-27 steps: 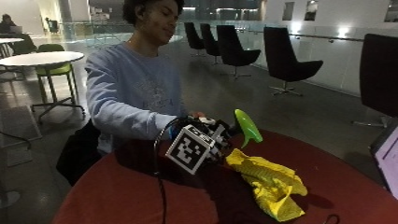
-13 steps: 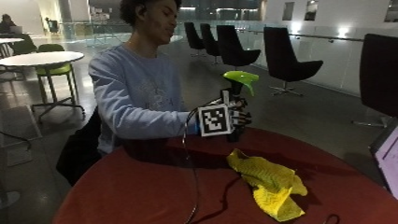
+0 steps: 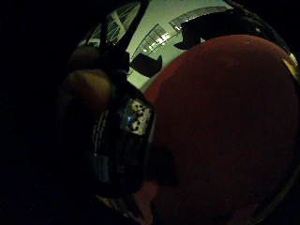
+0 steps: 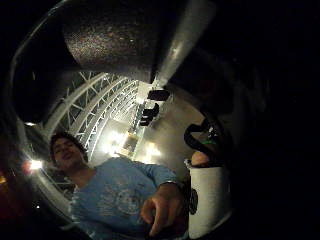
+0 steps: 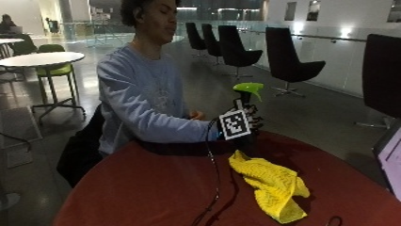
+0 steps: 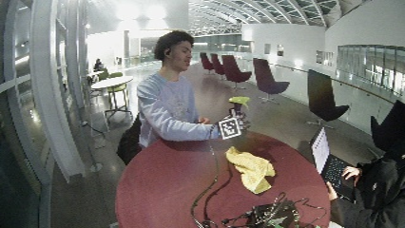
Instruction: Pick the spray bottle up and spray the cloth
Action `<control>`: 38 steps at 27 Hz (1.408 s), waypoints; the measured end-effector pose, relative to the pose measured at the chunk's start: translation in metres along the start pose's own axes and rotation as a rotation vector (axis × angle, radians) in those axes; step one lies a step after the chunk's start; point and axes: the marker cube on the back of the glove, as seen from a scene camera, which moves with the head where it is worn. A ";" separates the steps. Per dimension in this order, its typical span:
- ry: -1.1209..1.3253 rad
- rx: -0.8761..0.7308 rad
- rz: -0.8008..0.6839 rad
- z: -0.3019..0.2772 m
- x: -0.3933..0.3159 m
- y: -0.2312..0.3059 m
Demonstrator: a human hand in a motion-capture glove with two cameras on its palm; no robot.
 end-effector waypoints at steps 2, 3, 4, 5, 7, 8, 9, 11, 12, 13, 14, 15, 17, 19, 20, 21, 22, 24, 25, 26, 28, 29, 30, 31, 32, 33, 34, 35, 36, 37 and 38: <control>-0.005 0.036 0.009 0.002 0.001 -0.004; 0.007 0.046 0.015 0.002 0.004 -0.005; 0.019 0.051 0.024 0.002 0.006 -0.006; 0.030 0.050 0.033 0.001 0.008 -0.007; 0.043 0.026 0.051 0.001 0.011 -0.003; 0.044 0.008 0.059 0.000 0.011 0.000; 0.043 -0.005 0.064 -0.002 0.010 0.004; 0.043 -0.001 0.065 -0.010 0.007 0.011; 0.045 0.014 0.064 -0.016 0.004 0.015; 0.046 0.031 0.062 -0.024 -0.001 0.020; 0.049 0.045 0.063 -0.033 -0.006 0.026; 0.061 0.049 0.066 -0.043 -0.011 0.034; 0.138 0.053 0.082 -0.065 -0.015 0.053; 0.261 0.076 0.102 -0.090 -0.015 0.073; 0.321 0.091 0.112 -0.104 -0.015 0.085; 0.379 0.105 0.122 -0.117 -0.014 0.098; 0.436 0.120 0.132 -0.130 -0.014 0.111; 0.542 0.153 0.160 -0.152 -0.010 0.139; 0.588 0.169 0.178 -0.163 -0.008 0.154; 0.629 0.183 0.196 -0.175 -0.005 0.168; 0.696 0.201 0.228 -0.199 0.001 0.196; 0.725 0.208 0.244 -0.212 0.004 0.209; 0.754 0.215 0.259 -0.223 0.007 0.222; 0.783 0.222 0.274 -0.234 0.009 0.233; 0.811 0.228 0.288 -0.242 0.011 0.242; 0.840 0.232 0.301 -0.250 0.012 0.250; 0.866 0.235 0.313 -0.257 0.013 0.257; 0.888 0.238 0.323 -0.263 0.013 0.263; 0.904 0.243 0.331 -0.269 0.013 0.269; 0.914 0.248 0.337 -0.273 0.013 0.273; 0.918 0.253 0.341 -0.276 0.013 0.276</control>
